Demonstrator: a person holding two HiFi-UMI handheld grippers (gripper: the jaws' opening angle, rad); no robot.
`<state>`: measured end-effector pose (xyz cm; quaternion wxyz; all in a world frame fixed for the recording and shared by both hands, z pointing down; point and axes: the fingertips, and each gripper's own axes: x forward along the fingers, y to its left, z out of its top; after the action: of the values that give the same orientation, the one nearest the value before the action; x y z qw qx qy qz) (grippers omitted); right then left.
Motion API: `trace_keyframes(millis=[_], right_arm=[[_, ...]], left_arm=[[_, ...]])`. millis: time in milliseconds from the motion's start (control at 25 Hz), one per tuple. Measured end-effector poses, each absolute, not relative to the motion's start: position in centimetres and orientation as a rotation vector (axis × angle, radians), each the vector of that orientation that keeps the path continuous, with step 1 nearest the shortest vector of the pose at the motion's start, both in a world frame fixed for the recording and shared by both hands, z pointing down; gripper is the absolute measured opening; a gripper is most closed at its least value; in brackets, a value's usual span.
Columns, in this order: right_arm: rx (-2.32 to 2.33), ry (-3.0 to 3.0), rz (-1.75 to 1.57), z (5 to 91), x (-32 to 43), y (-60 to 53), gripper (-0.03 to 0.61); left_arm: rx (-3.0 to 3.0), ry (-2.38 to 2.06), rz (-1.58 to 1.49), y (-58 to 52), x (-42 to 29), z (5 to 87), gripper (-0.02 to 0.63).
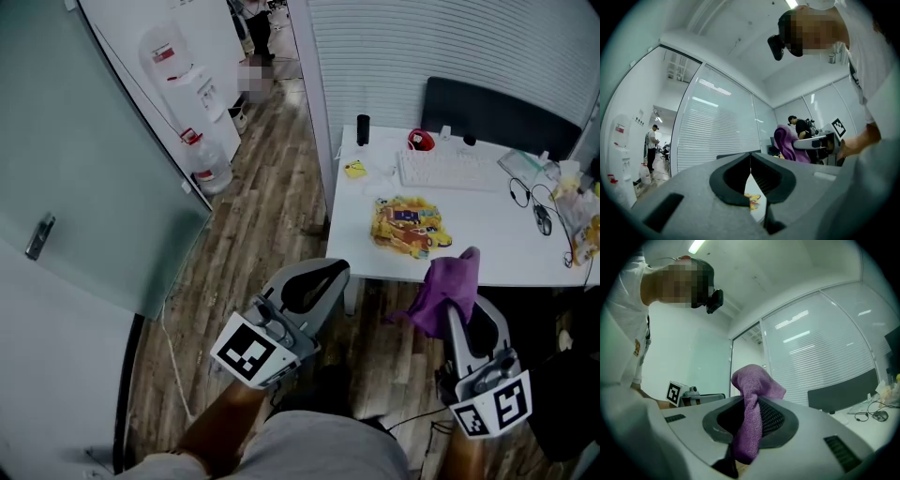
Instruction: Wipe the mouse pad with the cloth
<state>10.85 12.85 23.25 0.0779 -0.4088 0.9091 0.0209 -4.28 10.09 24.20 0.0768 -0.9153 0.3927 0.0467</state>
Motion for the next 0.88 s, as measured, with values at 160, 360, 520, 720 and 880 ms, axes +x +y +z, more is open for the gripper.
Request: trace_keyframes(millis=[160, 360, 520, 720, 880], right_arm=[[-1.265, 2.717, 0.048, 23.7, 10.2, 9.3, 0.064], [-1.304, 2.717, 0.029, 24.2, 9.0, 5.5, 0.064], [-1.340, 2.713, 0.019, 24.4, 8.3, 2.3, 0.066], [-1.388, 2.705, 0.016, 24.4, 7.5, -1.1, 0.065], [-1.427, 2.704, 0.013, 25.0, 7.3, -3.5, 0.066]], left_arm=[[-2.766, 1.146, 0.129, 6.4, -4.9, 24.6, 0.015], [-2.805, 1.110, 0.095, 2.2, -5.5, 25.7, 0.015], [-2.831, 1.082, 0.086, -1.3, -5.9, 26.2, 0.015], [-2.856, 1.028, 0.059, -5.1, -6.2, 26.9, 0.015], [-2.883, 0.971, 0.005, -7.7, -5.9, 28.1, 0.015]])
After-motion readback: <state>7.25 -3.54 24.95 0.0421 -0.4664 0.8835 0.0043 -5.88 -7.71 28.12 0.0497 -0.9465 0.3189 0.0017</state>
